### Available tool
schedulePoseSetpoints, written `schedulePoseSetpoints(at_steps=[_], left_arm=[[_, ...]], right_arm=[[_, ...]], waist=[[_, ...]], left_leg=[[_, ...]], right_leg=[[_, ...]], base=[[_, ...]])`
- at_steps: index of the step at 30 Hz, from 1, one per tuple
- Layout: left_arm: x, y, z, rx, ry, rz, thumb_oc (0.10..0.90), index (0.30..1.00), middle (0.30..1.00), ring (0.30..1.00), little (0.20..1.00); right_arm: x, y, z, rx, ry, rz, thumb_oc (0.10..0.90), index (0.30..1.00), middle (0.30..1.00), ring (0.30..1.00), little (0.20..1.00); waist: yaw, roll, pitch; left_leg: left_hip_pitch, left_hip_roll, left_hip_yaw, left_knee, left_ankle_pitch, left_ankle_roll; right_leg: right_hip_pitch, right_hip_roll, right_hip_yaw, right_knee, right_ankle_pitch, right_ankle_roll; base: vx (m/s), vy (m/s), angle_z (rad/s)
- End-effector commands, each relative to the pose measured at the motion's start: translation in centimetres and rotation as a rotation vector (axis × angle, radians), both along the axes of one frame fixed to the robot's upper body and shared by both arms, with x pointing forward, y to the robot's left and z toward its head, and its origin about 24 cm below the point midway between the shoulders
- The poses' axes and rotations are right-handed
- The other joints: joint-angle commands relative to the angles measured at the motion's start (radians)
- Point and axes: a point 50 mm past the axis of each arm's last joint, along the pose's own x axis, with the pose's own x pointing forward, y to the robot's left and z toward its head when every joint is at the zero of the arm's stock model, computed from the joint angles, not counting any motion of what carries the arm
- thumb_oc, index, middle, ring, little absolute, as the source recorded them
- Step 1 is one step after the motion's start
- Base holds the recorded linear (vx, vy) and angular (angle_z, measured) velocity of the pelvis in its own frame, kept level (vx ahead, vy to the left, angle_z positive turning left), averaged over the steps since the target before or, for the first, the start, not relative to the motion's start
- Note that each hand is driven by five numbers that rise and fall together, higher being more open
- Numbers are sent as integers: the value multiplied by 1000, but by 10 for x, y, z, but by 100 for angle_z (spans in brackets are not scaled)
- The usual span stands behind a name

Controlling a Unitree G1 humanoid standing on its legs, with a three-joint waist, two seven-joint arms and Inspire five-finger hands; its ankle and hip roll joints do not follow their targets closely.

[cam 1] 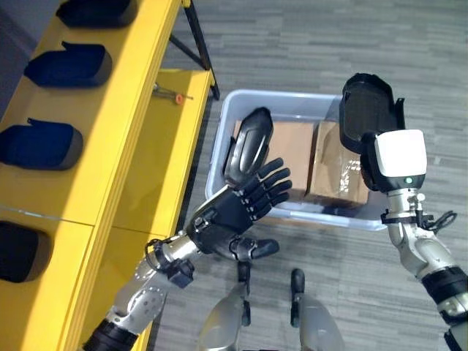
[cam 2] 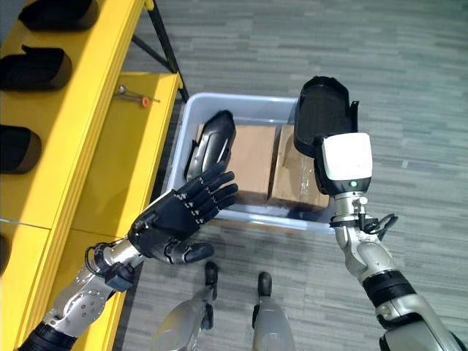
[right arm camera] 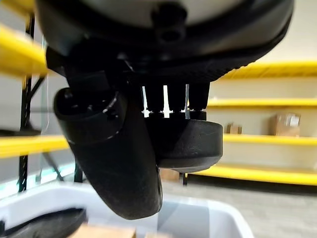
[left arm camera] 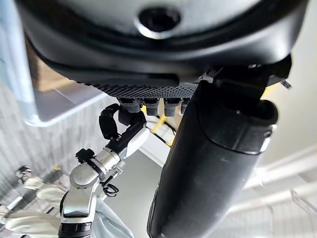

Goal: Move parts from the plastic box to the shelf.

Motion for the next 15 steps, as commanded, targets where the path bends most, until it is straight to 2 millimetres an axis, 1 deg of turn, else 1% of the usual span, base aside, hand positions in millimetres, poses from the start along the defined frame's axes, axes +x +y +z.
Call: schedulePoseSetpoints(at_steps=[1, 2, 3, 5, 8, 10, 12, 14, 15], left_arm=[[-13, -15, 8, -111, -41, -56, 900, 1000, 1000, 1000, 1000], [-13, -15, 6, -115, -27, -52, 900, 1000, 1000, 1000, 1000], [-14, -14, 4, -111, -17, -39, 900, 1000, 1000, 1000, 1000], [-14, -14, 4, -110, -13, -31, 900, 1000, 1000, 1000, 1000], [-14, -13, 0, -102, 9, 9, 900, 1000, 1000, 1000, 1000], [-13, -12, -1, -97, 16, 29, 900, 1000, 1000, 1000, 1000], [-13, -7, -5, -69, 18, 81, 900, 1000, 1000, 1000, 1000], [-14, -6, -6, -59, 15, 96, 900, 1000, 1000, 1000, 1000], [-13, -2, -7, -46, 12, 130, 900, 1000, 1000, 1000, 1000]], right_arm=[[-5, 1, 28, -49, -169, 53, 400, 300, 300, 300, 300], [-8, 3, 26, -19, -142, 74, 400, 300, 300, 300, 300], [-14, 11, 21, -1, -118, 128, 400, 300, 300, 300, 300], [-17, 14, 19, 15, -114, 153, 400, 300, 300, 300, 300], [-31, 22, 17, 103, -110, 230, 400, 300, 300, 300, 300], [-36, 24, 15, 126, -102, 244, 400, 300, 300, 300, 300], [-41, 29, 9, 158, -30, 271, 400, 300, 300, 300, 300], [-42, 30, 9, 167, -12, 283, 400, 300, 300, 300, 300], [-45, 33, 8, 187, 23, 309, 400, 300, 300, 300, 300]], waist=[[2, -34, -199], [-6, -40, -217], [-13, -44, -236], [-17, -45, -242], [-34, -53, -264], [-39, -54, -268], [-47, -54, -273], [-48, -54, -272], [-51, -53, -270]], left_leg=[[22, 4, 21, 8, -102, -9], [33, 8, 25, 5, -105, -10], [52, 14, 30, -2, -108, -12], [60, 16, 33, -6, -108, -13], [79, 26, 40, -15, -112, -16], [85, 29, 42, -16, -114, -18], [90, 33, 42, -15, -117, -19], [91, 34, 41, -15, -117, -19], [89, 36, 39, -13, -115, -20]], right_leg=[[15, -6, 1, 11, -30, 18], [28, -4, 5, 4, -31, 17], [47, -2, 9, -6, -34, 16], [53, -2, 11, -10, -33, 16], [71, -1, 18, -22, -33, 19], [76, 1, 19, -22, -37, 17], [81, 5, 18, -16, -47, 13], [83, 7, 18, -13, -51, 11], [80, 9, 16, -4, -58, 6]], base=[[144, -1, -4], [166, 2, -5], [122, 1, -8], [50, -10, -19], [31, -59, -5], [7, -55, -3], [5, -81, -5], [-14, -59, -12], [-70, -100, -23]])
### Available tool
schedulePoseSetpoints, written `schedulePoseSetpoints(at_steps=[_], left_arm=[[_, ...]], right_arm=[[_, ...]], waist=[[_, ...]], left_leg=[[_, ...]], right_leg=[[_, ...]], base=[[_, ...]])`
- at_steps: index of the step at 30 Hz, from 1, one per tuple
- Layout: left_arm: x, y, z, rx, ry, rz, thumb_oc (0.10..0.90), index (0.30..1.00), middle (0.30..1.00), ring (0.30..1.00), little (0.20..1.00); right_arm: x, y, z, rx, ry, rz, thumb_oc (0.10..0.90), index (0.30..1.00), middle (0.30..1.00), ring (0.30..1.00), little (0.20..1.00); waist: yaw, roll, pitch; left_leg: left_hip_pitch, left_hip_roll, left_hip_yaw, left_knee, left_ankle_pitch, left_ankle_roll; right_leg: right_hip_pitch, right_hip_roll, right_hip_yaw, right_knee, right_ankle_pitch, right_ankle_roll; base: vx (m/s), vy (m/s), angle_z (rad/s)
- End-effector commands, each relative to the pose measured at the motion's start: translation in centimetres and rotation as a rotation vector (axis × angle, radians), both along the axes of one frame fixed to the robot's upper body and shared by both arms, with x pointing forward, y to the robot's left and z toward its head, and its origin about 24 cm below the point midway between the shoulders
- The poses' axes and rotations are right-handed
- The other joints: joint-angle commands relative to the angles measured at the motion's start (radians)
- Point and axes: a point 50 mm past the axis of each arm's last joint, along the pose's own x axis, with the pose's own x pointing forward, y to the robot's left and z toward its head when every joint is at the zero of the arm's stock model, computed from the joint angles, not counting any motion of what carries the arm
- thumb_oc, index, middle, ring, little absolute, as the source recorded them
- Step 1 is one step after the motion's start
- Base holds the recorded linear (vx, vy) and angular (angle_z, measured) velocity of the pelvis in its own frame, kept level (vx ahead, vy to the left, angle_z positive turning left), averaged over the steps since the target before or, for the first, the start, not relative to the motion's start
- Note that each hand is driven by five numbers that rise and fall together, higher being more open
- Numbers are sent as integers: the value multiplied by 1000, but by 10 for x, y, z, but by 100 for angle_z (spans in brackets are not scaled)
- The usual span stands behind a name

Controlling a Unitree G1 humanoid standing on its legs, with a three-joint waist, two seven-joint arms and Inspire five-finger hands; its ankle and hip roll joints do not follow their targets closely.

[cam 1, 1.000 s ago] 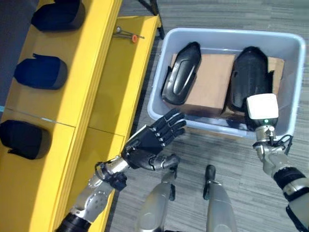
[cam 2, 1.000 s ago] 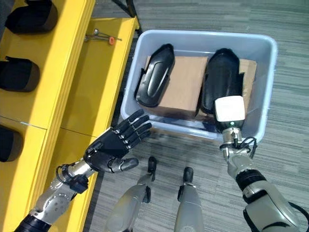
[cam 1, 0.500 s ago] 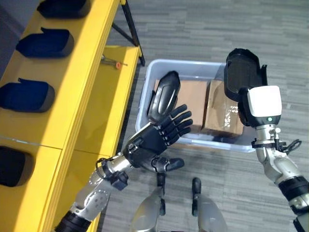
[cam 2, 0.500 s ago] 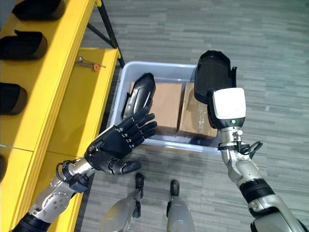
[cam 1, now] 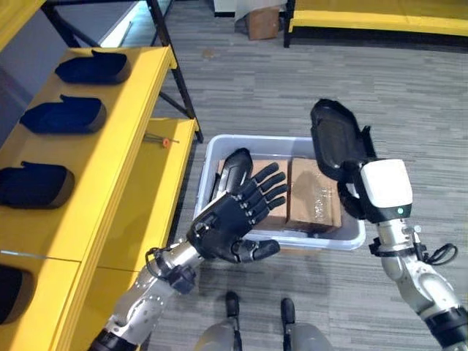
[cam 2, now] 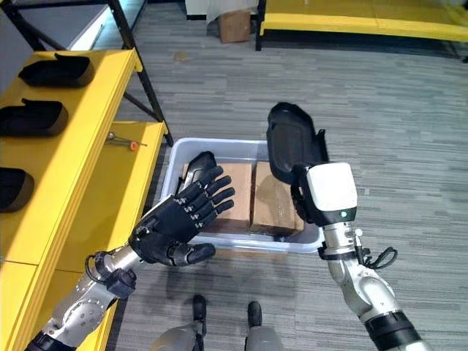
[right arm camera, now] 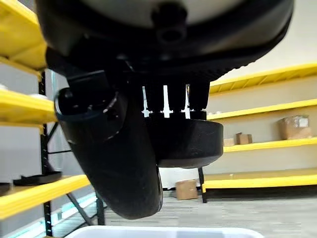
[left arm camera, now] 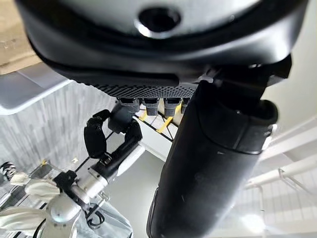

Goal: Move parts from the plastic box to the shelf.

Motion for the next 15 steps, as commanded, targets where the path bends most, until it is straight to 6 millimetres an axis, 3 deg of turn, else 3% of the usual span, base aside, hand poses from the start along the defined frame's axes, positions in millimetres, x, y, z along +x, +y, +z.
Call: schedulePoseSetpoints(at_steps=[1, 10, 12, 13, 14, 15], left_arm=[[-3, -1, 8, -62, -85, 61, 900, 1000, 1000, 1000, 1000], [-6, 5, 4, -61, -68, 83, 900, 1000, 1000, 1000, 1000], [-16, 24, 7, -75, -117, 229, 900, 1000, 1000, 1000, 1000], [-22, 28, 5, -179, -63, 183, 900, 1000, 1000, 1000, 1000], [-22, 28, 5, -179, -62, 181, 900, 1000, 1000, 1000, 1000], [-25, 31, 2, -213, -65, 159, 900, 1000, 1000, 1000, 1000]], right_arm=[[-3, 4, 34, 71, -96, 80, 400, 300, 300, 300, 300], [-9, 2, 32, 114, -78, 82, 400, 300, 300, 300, 300], [-25, 1, 44, 181, -132, 121, 400, 300, 300, 300, 300], [-33, -4, 40, 148, -105, 103, 400, 300, 300, 300, 300], [-33, -4, 40, 148, -104, 102, 400, 300, 300, 300, 300], [-36, -7, 33, 69, -71, 92, 400, 300, 300, 300, 300]], waist=[[0, -7, -150], [-4, 0, -136], [-17, 46, -64], [-25, 45, -57], [-25, 47, -61], [-33, 37, -67]], left_leg=[[3, 29, -10, 6, -83, -18], [-12, 33, -21, 21, -79, -21], [-74, 41, -59, 45, -40, -46], [-90, 52, -27, 46, -25, -58], [-96, 55, -29, 46, -22, -58], [-106, 76, 11, 85, -27, -64]], right_leg=[[-33, 2, -27, 133, -113, 2], [-46, 9, -33, 168, -135, -12], [-113, 40, -44, 278, -198, -53], [-108, 40, -57, 281, -206, -50], [-112, 42, -58, 278, -202, -50], [-102, 28, -73, 264, -191, -46]], base=[[-69, -96, -18], [-47, -41, -2], [-332, -45, 2], [-206, 8, 6], [-148, 26, 48], [-97, 74, 49]])
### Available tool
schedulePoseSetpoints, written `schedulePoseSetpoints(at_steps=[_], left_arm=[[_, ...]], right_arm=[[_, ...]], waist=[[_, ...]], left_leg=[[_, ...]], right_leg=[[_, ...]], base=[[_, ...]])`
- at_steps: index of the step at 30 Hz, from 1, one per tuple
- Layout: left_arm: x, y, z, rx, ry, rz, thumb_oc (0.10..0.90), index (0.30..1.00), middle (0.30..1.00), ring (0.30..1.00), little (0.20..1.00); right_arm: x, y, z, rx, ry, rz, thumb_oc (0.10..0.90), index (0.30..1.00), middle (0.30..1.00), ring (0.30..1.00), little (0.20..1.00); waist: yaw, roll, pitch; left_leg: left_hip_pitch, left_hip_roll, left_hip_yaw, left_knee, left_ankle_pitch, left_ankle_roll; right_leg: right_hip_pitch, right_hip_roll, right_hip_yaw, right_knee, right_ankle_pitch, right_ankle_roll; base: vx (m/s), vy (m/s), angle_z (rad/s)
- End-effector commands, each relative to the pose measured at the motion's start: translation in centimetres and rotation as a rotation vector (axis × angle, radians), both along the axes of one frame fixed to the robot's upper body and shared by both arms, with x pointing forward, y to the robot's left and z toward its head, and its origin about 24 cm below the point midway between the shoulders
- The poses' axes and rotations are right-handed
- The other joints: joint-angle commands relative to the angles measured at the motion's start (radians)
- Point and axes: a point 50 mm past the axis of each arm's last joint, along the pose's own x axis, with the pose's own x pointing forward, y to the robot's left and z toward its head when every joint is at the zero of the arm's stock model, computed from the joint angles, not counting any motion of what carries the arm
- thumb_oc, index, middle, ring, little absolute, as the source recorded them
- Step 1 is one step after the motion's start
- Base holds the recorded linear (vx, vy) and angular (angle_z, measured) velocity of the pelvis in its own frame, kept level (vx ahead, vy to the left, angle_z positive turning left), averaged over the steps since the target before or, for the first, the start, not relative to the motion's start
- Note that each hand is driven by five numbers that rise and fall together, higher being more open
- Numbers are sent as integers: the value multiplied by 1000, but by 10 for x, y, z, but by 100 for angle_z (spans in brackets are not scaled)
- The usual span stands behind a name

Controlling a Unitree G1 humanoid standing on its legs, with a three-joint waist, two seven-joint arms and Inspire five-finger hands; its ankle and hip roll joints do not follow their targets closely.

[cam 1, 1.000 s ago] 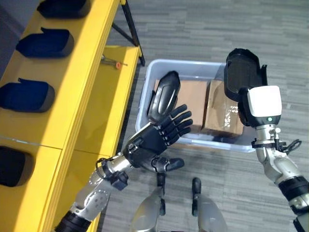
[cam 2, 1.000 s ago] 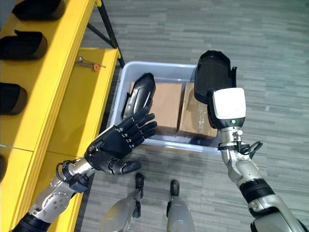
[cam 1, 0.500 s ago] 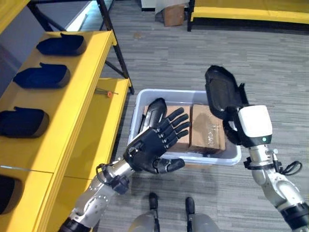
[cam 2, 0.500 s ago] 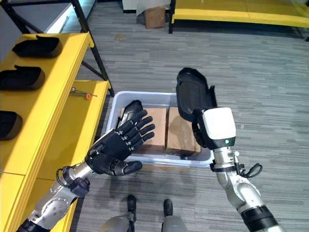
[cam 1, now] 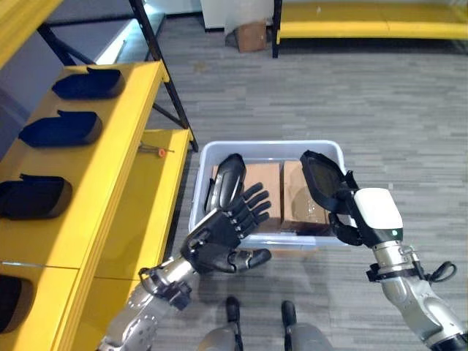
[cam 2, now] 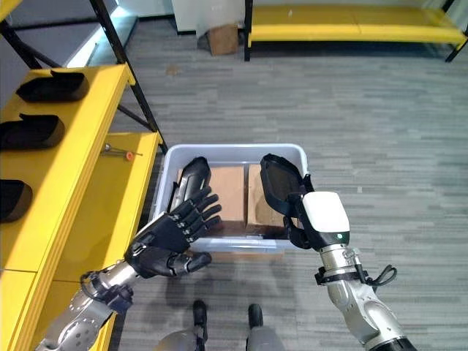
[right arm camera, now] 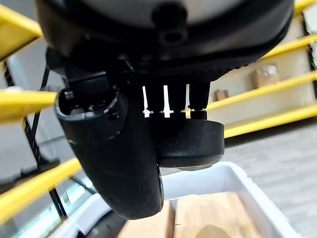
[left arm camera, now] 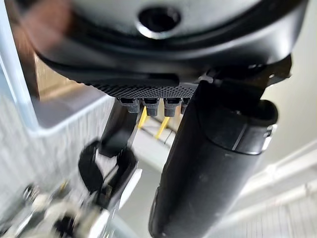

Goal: Move parts from the plastic box to the shelf.

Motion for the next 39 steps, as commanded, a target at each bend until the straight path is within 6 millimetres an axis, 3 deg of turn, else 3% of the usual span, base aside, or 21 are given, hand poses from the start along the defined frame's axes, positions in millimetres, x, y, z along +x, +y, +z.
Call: schedulePoseSetpoints(at_steps=[1, 6, 9, 14, 19, 25, 30, 33, 36, 38, 39], left_arm=[[5, -1, 31, -161, -221, -40, 900, 1000, 1000, 1000, 1000], [10, 0, 38, -127, -253, 13, 900, 1000, 1000, 1000, 1000], [15, 1, 38, -121, -246, 19, 900, 1000, 1000, 1000, 1000], [18, 1, 40, 32, -272, 15, 900, 1000, 1000, 1000, 1000], [14, 11, 37, 51, -248, 19, 900, 1000, 1000, 1000, 1000], [9, 2, 34, 100, -245, -83, 900, 1000, 1000, 1000, 1000], [14, -20, 33, 35, -198, -181, 900, 1000, 1000, 1000, 1000], [21, -32, 33, 29, -202, -182, 900, 1000, 1000, 1000, 1000], [23, -35, 33, 46, -204, -180, 900, 1000, 1000, 1000, 1000], [21, -31, 33, 61, -209, -166, 900, 1000, 1000, 1000, 1000], [21, -31, 33, 61, -209, -166, 900, 1000, 1000, 1000, 1000]], right_arm=[[13, 0, 49, -103, -246, 84, 400, 300, 300, 300, 300], [11, -8, 54, -48, -340, 63, 400, 300, 300, 300, 300], [13, -4, 56, -28, -389, 69, 400, 300, 300, 300, 300], [18, -2, 67, 37, -441, 47, 400, 300, 300, 300, 300], [15, 2, 68, 41, -428, 68, 400, 300, 300, 300, 300], [18, 3, 71, 104, -429, 38, 400, 300, 300, 300, 300], [22, 23, 67, 171, -391, 102, 400, 300, 300, 300, 300], [22, 33, 63, 195, -397, 147, 400, 300, 300, 300, 300], [18, 32, 63, 162, -399, 155, 400, 300, 300, 300, 300], [14, 24, 64, 149, -387, 142, 400, 300, 300, 300, 300], [14, 24, 64, 149, -386, 142, 400, 300, 300, 300, 300]], waist=[[-8, -43, -56], [-24, -102, -96], [-23, -100, -114], [-16, -86, -151], [-2, -79, -182], [17, -85, -201], [10, -93, -195], [-15, -89, -194], [-23, -88, -196], [-26, -89, -195], [-27, -89, -195]], left_leg=[[19, 80, 58, 87, -89, -30], [75, 114, 75, 258, -118, -8], [106, 106, 47, 230, -122, -6], [173, 72, 89, 105, -199, 9], [203, 35, 111, 18, -192, 20], [210, 16, 131, -27, -185, 33], [210, -8, 169, -38, -194, 55], [203, -13, 160, -38, -191, 71], [189, -25, 134, -35, -189, 84], [175, -48, 89, -30, -189, 94], [175, -48, 88, -30, -189, 94]], right_leg=[[95, 15, -40, 21, -84, -18], [96, -37, -38, 12, -40, -12], [86, -35, -18, 13, -32, -2], [122, -63, -19, -38, -2, 43], [153, -87, -48, -115, 38, 80], [171, -109, -82, -175, 76, 110], [143, -153, -84, -228, 157, 158], [113, -99, -12, -141, 111, 146], [99, -38, 15, -64, 53, 110], [103, 30, 39, -30, -8, 63], [103, 29, 38, -29, -9, 63]], base=[[-118, 112, 63], [-104, 135, 25], [-67, 236, 34], [-56, 278, 4], [-57, 272, 13], [-68, 190, 11], [-111, 178, -2], [-124, 77, -4], [-97, 7, 24], [-121, -33, 49], [-198, -110, 52]])
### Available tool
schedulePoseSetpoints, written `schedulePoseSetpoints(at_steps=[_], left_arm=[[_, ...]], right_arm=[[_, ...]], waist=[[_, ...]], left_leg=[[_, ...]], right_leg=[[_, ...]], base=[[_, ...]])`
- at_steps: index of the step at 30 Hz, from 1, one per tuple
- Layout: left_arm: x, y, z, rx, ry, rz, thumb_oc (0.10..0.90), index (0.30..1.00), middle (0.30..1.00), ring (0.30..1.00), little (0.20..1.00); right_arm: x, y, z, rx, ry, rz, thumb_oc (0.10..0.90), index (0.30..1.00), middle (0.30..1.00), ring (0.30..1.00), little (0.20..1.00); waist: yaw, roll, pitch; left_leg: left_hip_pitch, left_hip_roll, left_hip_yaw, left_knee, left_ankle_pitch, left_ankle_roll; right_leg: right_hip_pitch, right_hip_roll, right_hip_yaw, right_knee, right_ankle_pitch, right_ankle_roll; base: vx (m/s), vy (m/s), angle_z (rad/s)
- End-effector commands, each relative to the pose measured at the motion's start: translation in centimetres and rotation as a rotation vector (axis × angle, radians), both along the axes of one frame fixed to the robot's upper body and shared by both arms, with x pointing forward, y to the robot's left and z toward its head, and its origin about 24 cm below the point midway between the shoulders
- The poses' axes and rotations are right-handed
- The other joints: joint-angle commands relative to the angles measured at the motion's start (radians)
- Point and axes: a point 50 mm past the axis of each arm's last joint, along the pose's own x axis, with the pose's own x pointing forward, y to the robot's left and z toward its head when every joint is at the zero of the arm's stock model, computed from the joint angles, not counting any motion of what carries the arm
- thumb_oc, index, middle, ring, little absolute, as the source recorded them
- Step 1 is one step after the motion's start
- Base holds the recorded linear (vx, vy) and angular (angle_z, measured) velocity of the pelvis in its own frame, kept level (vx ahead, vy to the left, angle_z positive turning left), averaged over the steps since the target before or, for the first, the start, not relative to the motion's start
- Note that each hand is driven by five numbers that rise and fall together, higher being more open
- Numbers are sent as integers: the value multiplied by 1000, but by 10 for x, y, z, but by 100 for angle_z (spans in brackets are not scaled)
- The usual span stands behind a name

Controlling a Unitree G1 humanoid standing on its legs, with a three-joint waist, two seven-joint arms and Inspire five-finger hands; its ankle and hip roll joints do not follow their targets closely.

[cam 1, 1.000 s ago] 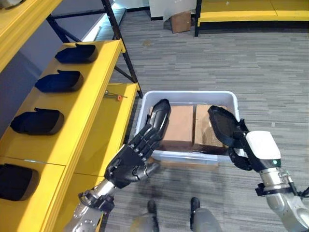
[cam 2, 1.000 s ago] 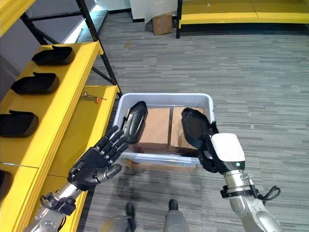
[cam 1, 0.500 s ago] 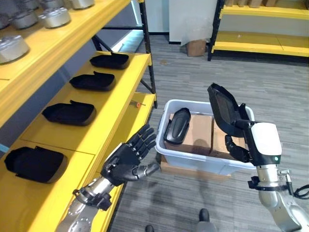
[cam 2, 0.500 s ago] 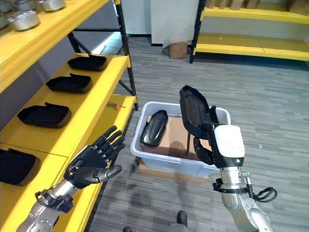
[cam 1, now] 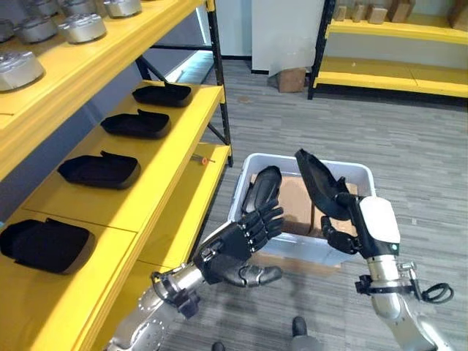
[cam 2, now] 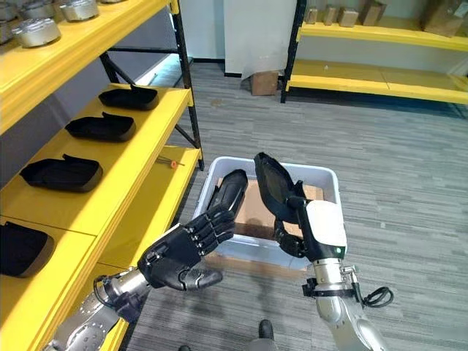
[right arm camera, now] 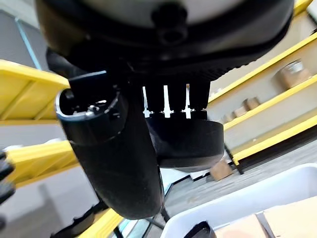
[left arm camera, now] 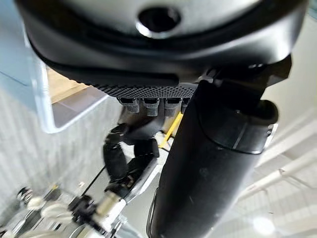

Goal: Move parts from the plastic box to the shelf.

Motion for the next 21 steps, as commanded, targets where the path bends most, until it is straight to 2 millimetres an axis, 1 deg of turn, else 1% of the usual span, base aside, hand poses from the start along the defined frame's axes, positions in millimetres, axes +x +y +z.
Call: schedulePoseSetpoints(at_steps=[1, 2, 3, 5, 7, 10, 13, 14, 15, 16, 18, 19, 20, 21], left_arm=[[6, 6, 34, -149, -139, 6, 900, 1000, 1000, 1000, 1000], [6, 6, 34, -149, -139, 6, 900, 1000, 1000, 1000, 1000], [4, 8, 21, -159, -31, 39, 900, 1000, 1000, 1000, 1000], [3, 8, 17, -121, -41, 52, 900, 1000, 1000, 1000, 1000], [0, 10, 14, -107, -44, 62, 900, 1000, 1000, 1000, 1000], [-2, 16, 18, -116, -73, 118, 900, 1000, 1000, 1000, 1000], [-5, 18, 17, -135, -70, 109, 900, 1000, 1000, 1000, 1000], [-5, 15, 17, -122, -77, 58, 900, 1000, 1000, 1000, 1000], [-4, 12, 18, -71, -109, 48, 900, 1000, 1000, 1000, 1000], [-4, 10, 21, -62, -119, 44, 900, 1000, 1000, 1000, 1000], [-4, 8, 23, -80, -115, 29, 900, 1000, 1000, 1000, 1000], [-2, 4, 26, -121, -114, 7, 900, 1000, 1000, 1000, 1000], [-2, 2, 28, -142, -114, -7, 900, 1000, 1000, 1000, 1000], [1, -2, 29, -183, -106, -38, 900, 1000, 1000, 1000, 1000]], right_arm=[[11, -5, 84, 12, -402, 77, 400, 300, 300, 300, 300], [11, -5, 84, 13, -401, 77, 400, 300, 300, 300, 300], [9, -1, 82, 41, -389, 97, 400, 300, 300, 300, 300], [8, 2, 81, 69, -376, 113, 400, 300, 300, 300, 300], [8, 4, 80, 80, -364, 132, 400, 300, 300, 300, 300], [6, 7, 81, 74, -360, 161, 400, 300, 300, 300, 300], [5, 5, 81, 55, -387, 146, 400, 300, 300, 300, 300], [7, -3, 79, 69, -388, 81, 400, 300, 300, 300, 300], [10, -8, 76, 85, -394, 44, 400, 300, 300, 300, 300], [11, -10, 76, 92, -396, 33, 400, 300, 300, 300, 300], [13, -10, 76, 93, -406, 27, 400, 300, 300, 300, 300], [14, -10, 77, 86, -405, 27, 400, 300, 300, 300, 300], [14, -9, 77, 81, -406, 28, 400, 300, 300, 300, 300], [12, -10, 77, 83, -419, 33, 400, 300, 300, 300, 300]], waist=[[-1, 27, -26], [-2, 27, -26], [4, 25, -21], [6, 25, -20], [10, 27, -18], [18, 34, -9], [23, 45, 11], [13, 48, 20], [1, 45, 16], [-4, 41, 12], [-7, 32, 9], [-9, 22, 5], [-14, 18, 2], [-33, 16, -4]], left_leg=[[12, -114, 41, -62, -44, 132], [13, -114, 40, -62, -44, 132], [14, -115, 10, -67, -33, 123], [15, -114, 3, -70, -28, 116], [9, -113, -8, -70, -20, 107], [-3, -122, -20, -64, -16, 101], [-34, -134, -4, -48, -10, 102], [-35, -121, 71, -40, -13, 94], [-25, -102, 123, -26, -18, 84], [-19, -84, 144, -6, -26, 78], [-19, -61, 161, 30, -39, 74], [-16, -27, 179, 57, -44, 69], [-13, -1, 191, 69, -36, 64], [-3, 101, 219, 90, 46, 27]], right_leg=[[47, 172, -14, 59, -101, -97], [48, 172, -15, 59, -101, -97], [74, 184, -8, 28, -93, -109], [88, 186, -4, 4, -82, -111], [101, 190, 4, -26, -70, -113], [107, 190, 10, -55, -58, -116], [94, 184, -5, -59, -51, -120], [100, 168, -45, -71, -46, -115], [108, 155, -73, -83, -40, -111], [108, 145, -83, -81, -40, -111], [105, 130, -94, -73, -39, -112], [100, 110, -110, -61, -36, -113], [97, 101, -118, -53, -36, -115], [89, 87, -128, -43, -39, -123]], base=[[-127, -86, 50], [-205, -206, 88], [-87, -147, 67], [-76, -160, 31], [-48, -125, 11], [-76, -104, 2], [-186, -45, 15], [-204, 0, 131], [-176, 23, 160], [-92, 36, 166], [-71, 57, 69], [-71, 99, 22], [-77, 242, 38], [-45, 250, 47]])
